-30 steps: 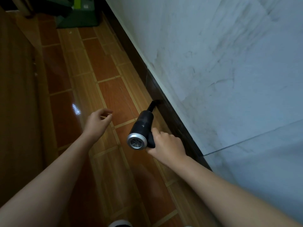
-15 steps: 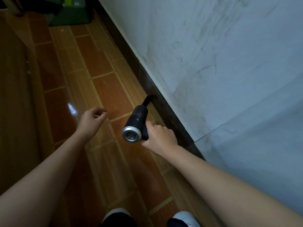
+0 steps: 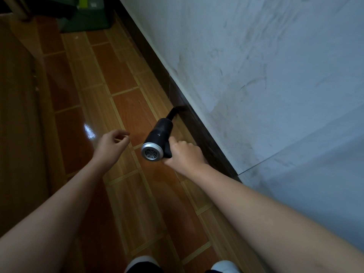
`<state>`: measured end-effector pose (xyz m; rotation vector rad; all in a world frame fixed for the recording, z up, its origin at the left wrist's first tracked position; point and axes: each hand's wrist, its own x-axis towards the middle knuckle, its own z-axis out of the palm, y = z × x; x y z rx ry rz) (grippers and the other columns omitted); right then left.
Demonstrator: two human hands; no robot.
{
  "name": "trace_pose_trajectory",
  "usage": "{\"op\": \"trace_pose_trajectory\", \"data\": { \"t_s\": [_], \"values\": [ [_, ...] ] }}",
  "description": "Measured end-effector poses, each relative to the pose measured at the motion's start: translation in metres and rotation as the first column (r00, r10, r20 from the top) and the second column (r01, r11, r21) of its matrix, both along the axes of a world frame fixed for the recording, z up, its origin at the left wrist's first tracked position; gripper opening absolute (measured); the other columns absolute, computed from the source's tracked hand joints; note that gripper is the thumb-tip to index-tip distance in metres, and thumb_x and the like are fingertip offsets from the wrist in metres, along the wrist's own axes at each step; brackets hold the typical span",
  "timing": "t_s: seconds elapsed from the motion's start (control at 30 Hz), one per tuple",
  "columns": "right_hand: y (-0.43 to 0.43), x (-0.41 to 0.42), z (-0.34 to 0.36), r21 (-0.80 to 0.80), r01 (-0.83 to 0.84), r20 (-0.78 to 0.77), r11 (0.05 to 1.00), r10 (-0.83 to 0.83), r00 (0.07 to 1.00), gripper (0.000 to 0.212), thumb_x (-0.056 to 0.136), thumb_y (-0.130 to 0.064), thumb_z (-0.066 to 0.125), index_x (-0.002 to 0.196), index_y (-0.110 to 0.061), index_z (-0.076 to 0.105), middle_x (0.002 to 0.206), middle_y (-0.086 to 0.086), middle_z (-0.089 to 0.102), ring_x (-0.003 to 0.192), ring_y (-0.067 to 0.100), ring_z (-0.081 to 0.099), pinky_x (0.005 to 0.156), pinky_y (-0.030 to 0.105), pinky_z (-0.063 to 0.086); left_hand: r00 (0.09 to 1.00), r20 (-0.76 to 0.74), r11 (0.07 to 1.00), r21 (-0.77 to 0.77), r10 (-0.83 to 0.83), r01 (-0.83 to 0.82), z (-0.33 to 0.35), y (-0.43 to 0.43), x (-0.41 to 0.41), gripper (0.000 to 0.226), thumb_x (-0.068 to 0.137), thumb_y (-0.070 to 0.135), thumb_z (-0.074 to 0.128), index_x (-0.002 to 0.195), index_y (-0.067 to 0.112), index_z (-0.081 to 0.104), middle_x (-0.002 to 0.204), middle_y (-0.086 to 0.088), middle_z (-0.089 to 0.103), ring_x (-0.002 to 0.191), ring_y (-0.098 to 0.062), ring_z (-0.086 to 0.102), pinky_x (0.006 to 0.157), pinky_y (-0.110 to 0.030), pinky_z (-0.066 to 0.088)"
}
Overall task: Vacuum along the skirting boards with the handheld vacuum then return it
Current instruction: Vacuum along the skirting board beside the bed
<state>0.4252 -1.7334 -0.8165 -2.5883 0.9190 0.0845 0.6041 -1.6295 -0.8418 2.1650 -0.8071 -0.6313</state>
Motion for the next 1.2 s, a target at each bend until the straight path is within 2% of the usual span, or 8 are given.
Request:
{"op": "trace_pose_trajectory", "data": {
  "t_s": [0.07, 0.2, 0.37, 0.57, 0.67, 0.8, 0.97, 1.2],
  "values": [
    [-0.001, 0.005, 0.0, 0.004, 0.005, 0.001, 1.0, -0.005, 1.0, 0.042, 0.086, -0.037, 0.058, 0.116, -0.011, 0.043, 0.102, 0.011, 0.064, 0.094, 0.032, 0.062, 0.062, 0.032, 0.039, 1.0, 0.008, 1.0, 0.016, -0.025, 0.025, -0.002, 0.0, 0.0, 0.017, 0.093, 0.016, 0.054, 0.107, 0.014, 0.062, 0.096, -0.007, 0.063, 0.091, -0.023, 0.06, 0.077, -0.037, 0.048],
    [-0.003, 0.007, 0.001, 0.018, 0.018, 0.003, 1.0, -0.018, 1.0, 0.042, 0.086, -0.037, 0.058, 0.116, -0.012, 0.043, 0.103, 0.011, 0.063, 0.095, 0.032, 0.061, 0.063, 0.032, 0.039, 0.999, 0.026, 0.999, 0.03, -0.039, 0.038, -0.006, 0.003, 0.001, 0.017, 0.093, 0.016, 0.055, 0.107, 0.012, 0.063, 0.094, -0.005, 0.062, 0.089, -0.02, 0.059, 0.067, -0.025, 0.045],
    [0.0, -0.004, 0.002, 0.039, 0.029, -0.014, 0.999, -0.029, 0.999, 0.043, 0.085, -0.036, 0.059, 0.116, -0.013, 0.042, 0.101, 0.009, 0.064, 0.093, 0.03, 0.062, 0.064, 0.033, 0.043, 0.999, 0.034, 0.998, 0.043, -0.036, 0.034, -0.009, 0.008, 0.0, 0.016, 0.092, 0.016, 0.056, 0.106, 0.012, 0.063, 0.094, -0.005, 0.062, 0.089, -0.018, 0.058, 0.065, -0.021, 0.042],
    [0.016, -0.03, -0.001, 0.039, 0.024, -0.02, 0.999, -0.023, 1.0, 0.046, 0.084, -0.036, 0.06, 0.119, -0.014, 0.041, 0.101, 0.007, 0.065, 0.092, 0.029, 0.064, 0.069, 0.036, 0.05, 0.999, 0.032, 0.998, 0.053, -0.04, 0.039, -0.007, 0.008, -0.006, 0.019, 0.093, 0.016, 0.055, 0.11, 0.01, 0.062, 0.098, -0.005, 0.061, 0.091, -0.017, 0.056, 0.068, -0.027, 0.04],
    [0.023, -0.042, -0.001, 0.026, 0.017, -0.017, 1.0, -0.017, 1.0, 0.046, 0.085, -0.035, 0.059, 0.121, -0.014, 0.04, 0.101, 0.007, 0.065, 0.092, 0.028, 0.064, 0.068, 0.034, 0.048, 0.998, 0.042, 0.997, 0.063, -0.045, 0.042, -0.003, 0.008, -0.008, 0.022, 0.094, 0.018, 0.054, 0.112, 0.01, 0.061, 0.099, -0.003, 0.059, 0.093, -0.018, 0.055, 0.073, -0.03, 0.041],
    [0.033, -0.055, 0.0, 0.043, 0.021, -0.025, 0.999, -0.02, 0.999, 0.043, 0.085, -0.036, 0.059, 0.118, -0.014, 0.041, 0.101, 0.007, 0.065, 0.091, 0.028, 0.064, 0.069, 0.034, 0.049, 0.997, 0.057, 0.995, 0.086, -0.06, 0.055, 0.0, 0.007, -0.012, 0.025, 0.094, 0.019, 0.053, 0.115, 0.01, 0.061, 0.103, -0.005, 0.06, 0.093, -0.017, 0.055, 0.072, -0.032, 0.041],
    [0.04, -0.069, 0.004, 0.057, 0.029, -0.06, 0.998, -0.025, 0.998, 0.043, 0.085, -0.037, 0.059, 0.117, -0.013, 0.042, 0.101, 0.008, 0.065, 0.092, 0.03, 0.064, 0.066, 0.032, 0.043, 0.993, 0.058, 0.987, 0.132, -0.103, 0.095, 0.003, 0.004, -0.02, 0.028, 0.094, 0.019, 0.053, 0.12, 0.009, 0.058, 0.107, -0.005, 0.058, 0.095, -0.017, 0.053, 0.076, -0.031, 0.042],
    [0.057, -0.089, 0.004, 0.143, 0.041, -0.151, 0.989, -0.019, 0.988, 0.051, 0.083, -0.035, 0.061, 0.123, -0.013, 0.038, 0.104, 0.009, 0.065, 0.095, 0.03, 0.063, 0.076, 0.04, 0.052, 0.967, 0.12, 0.954, 0.228, -0.225, 0.194, -0.003, 0.007, -0.027, 0.026, 0.093, 0.022, 0.055, 0.118, 0.014, 0.06, 0.11, -0.003, 0.063, 0.098, -0.02, 0.057, 0.082, -0.038, 0.048]
  ]
}}
